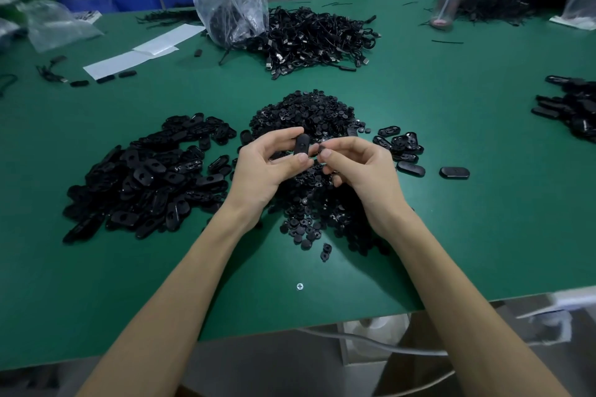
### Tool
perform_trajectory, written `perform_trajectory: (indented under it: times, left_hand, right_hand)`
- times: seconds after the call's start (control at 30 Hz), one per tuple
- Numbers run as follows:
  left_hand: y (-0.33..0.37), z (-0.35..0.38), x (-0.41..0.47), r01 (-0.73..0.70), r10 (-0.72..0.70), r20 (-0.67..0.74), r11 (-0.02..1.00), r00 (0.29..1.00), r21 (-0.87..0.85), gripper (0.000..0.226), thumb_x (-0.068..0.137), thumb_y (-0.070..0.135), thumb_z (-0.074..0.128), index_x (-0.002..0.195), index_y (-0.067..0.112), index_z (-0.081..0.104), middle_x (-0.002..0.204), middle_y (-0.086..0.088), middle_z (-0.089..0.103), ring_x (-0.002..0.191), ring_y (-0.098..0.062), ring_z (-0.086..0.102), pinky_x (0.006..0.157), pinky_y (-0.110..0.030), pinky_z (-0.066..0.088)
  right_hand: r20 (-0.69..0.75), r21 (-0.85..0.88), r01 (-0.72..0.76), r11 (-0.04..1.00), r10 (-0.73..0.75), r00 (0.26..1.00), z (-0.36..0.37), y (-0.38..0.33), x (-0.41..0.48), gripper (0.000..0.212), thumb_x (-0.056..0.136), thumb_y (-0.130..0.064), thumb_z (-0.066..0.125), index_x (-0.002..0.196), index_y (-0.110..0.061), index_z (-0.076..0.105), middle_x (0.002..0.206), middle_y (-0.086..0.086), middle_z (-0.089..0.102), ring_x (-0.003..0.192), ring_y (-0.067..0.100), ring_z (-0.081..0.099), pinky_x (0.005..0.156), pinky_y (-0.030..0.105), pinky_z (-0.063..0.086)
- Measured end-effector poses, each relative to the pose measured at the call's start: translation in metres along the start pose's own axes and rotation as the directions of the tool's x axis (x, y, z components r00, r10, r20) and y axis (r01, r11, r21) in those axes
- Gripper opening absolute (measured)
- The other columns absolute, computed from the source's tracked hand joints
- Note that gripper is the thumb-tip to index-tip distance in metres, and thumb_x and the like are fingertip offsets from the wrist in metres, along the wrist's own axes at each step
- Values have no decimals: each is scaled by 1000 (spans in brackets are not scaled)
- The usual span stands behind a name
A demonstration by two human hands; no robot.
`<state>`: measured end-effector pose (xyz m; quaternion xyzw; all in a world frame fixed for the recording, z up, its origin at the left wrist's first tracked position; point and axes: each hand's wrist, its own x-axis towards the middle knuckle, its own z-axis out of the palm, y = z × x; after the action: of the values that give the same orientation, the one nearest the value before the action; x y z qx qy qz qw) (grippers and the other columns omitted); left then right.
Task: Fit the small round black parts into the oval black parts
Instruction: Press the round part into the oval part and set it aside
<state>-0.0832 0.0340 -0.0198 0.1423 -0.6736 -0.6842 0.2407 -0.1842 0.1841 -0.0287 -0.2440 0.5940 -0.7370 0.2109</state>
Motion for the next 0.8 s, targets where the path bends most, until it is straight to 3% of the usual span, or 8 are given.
perform_trajectory:
  times: [0.07,0.3,0.43,0.57,0.7,0.8]
  left_hand:
    - [1,1,-1,13,-13,4,999,1000,-36,47,89,-5,75,134,5,66,119,-9,71,97,-31,78,85,-27,61]
    - [1,2,-1,-17,17,28,1000,999,-3,40,88,-5,77,126,5,70,111,-20,73,94,-33,78,88,-38,63]
    - [-1,1,0,-59,58,44,998,997,29,28,95,5,74,122,10,74,90,-9,72,91,-24,76,82,-38,64]
    - [-1,0,0,-97,99,-11,991,995,91,17,96,13,74,112,13,76,96,-6,79,89,-15,74,76,-29,61]
    - [-1,-2,1,-44,46,-115,999,992,12,15,95,11,74,109,7,68,99,-13,79,89,-25,79,77,-32,62]
    - [0,-2,0,-21,13,-91,996,996,-82,16,95,10,74,107,2,66,101,-13,79,91,-32,79,79,-33,64]
  right_hand:
    - [-24,-41,5,999,-6,1000,1,1,0,7,93,-7,74,98,-10,74,92,8,79,73,11,66,59,21,50]
    - [-45,-80,2,997,-6,999,1,1,0,7,91,-9,76,97,-9,75,82,3,78,70,10,68,57,19,50]
    - [-29,-149,26,989,-30,999,2,0,0,5,90,-10,78,93,-14,75,77,-1,76,70,9,68,56,18,50]
    - [-3,-164,43,986,-44,999,3,-2,-2,5,90,-13,79,92,-17,76,78,-2,76,72,9,69,58,19,50]
    - [9,-186,65,980,-64,998,5,-3,-4,5,90,-13,78,95,-14,76,80,0,77,75,12,71,60,20,52]
    - [-17,-182,86,979,-91,996,6,-4,-3,5,90,-8,77,94,-11,75,77,1,76,73,13,71,59,22,53]
